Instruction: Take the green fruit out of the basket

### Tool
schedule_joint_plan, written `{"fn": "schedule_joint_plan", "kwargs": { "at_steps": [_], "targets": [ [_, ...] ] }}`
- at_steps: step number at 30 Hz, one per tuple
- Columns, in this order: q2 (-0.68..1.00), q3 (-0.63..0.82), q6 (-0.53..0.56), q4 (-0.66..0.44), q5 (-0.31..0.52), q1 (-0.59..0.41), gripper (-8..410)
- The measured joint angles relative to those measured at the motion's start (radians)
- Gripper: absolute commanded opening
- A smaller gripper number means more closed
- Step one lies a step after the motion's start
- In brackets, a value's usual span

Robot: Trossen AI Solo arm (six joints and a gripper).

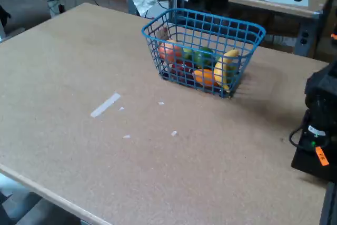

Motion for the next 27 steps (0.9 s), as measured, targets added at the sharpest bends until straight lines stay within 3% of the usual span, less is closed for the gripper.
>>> {"fn": "schedule_joint_plan", "kwargs": {
  "at_steps": [6, 19, 27],
  "targets": [
    [0.0, 0.006, 0.077, -0.04, -0.007, -0.076, 400],
    [0.008, 0.007, 0.111, -0.095, -0.19, -0.319, 400],
    [0.13, 0.139, 0.189, -0.303, -0.216, -0.375, 400]
  ]
}}
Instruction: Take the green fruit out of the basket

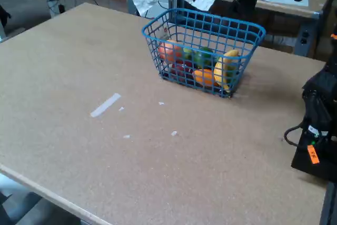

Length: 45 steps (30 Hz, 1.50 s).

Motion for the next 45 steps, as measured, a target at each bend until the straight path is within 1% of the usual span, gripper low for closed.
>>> {"fn": "schedule_joint_plan", "kwargs": {
  "at_steps": [4, 7, 10, 12, 19, 34, 39, 45],
  "targets": [
    [0.11, 0.113, 0.022, -0.132, 0.0, -0.009, 400],
    [0.192, 0.185, 0.035, -0.209, -0.001, -0.014, 400],
    [0.256, 0.227, 0.038, -0.249, -0.002, -0.021, 400],
    [0.286, 0.236, 0.035, -0.256, -0.004, -0.028, 400],
    [0.349, 0.237, -0.012, -0.252, -0.009, -0.061, 400],
    [0.412, 0.201, -0.069, -0.151, -0.005, -0.09, 400],
    [0.414, 0.169, -0.082, -0.09, -0.01, -0.09, 400],
    [0.414, 0.124, -0.084, -0.07, -0.016, -0.09, 400]
  ]
}}
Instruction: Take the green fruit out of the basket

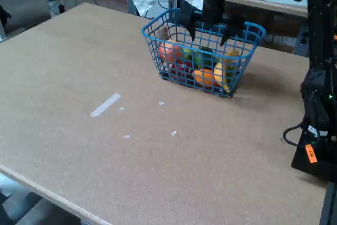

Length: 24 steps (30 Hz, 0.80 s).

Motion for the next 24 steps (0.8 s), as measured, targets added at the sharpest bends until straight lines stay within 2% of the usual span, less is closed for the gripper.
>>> {"fn": "schedule_joint_plan", "kwargs": {
  "at_steps": [12, 24],
  "targets": [
    [0.0, -0.063, 0.019, 0.016, -0.005, 0.0, 400],
    [0.0, -0.143, 0.026, 0.133, 0.004, 0.0, 400]
  ]
}}
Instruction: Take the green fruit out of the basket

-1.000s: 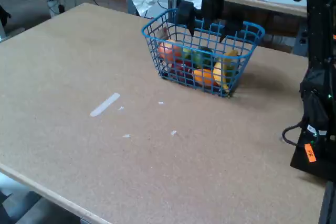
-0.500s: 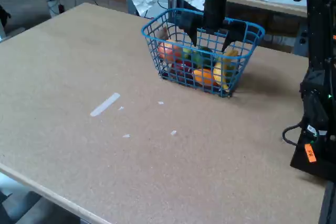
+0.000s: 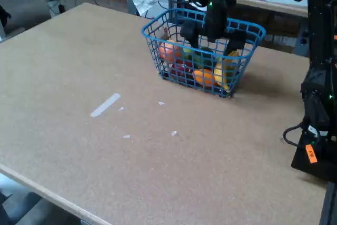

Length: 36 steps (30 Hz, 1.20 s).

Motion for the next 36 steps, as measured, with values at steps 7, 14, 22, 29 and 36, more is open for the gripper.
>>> {"fn": "schedule_joint_plan", "kwargs": {
  "at_steps": [7, 14, 22, 29, 36],
  "targets": [
    [0.0, -0.019, 0.0, 0.047, 0.036, -0.001, 397],
    [0.0, -0.041, -0.009, 0.113, 0.071, -0.001, 336],
    [0.0, -0.041, -0.056, 0.143, 0.085, -0.001, 216],
    [0.0, -0.041, -0.075, 0.155, 0.091, -0.001, 142],
    [0.0, -0.041, -0.114, 0.161, 0.096, -0.001, 137]
  ]
}}
